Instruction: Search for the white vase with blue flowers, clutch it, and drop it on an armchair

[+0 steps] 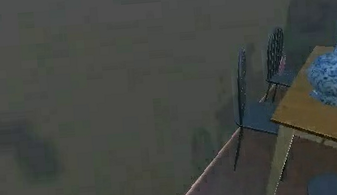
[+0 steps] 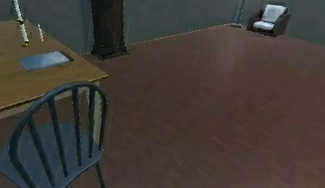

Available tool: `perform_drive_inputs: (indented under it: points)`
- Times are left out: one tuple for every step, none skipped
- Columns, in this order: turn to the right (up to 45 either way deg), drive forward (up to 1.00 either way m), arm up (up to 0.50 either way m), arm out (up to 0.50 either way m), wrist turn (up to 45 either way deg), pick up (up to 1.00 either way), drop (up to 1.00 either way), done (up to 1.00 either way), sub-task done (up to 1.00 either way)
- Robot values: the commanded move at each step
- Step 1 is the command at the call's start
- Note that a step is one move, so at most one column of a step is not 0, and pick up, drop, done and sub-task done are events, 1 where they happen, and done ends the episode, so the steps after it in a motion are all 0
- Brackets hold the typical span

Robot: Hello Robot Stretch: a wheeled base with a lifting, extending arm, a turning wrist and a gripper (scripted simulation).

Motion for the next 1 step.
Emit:
perform_drive_inputs:
  points:
    - [18.0, 0.00, 0.00, 0.00, 0.0, 0.00, 0.00, 0.00, 0.00]
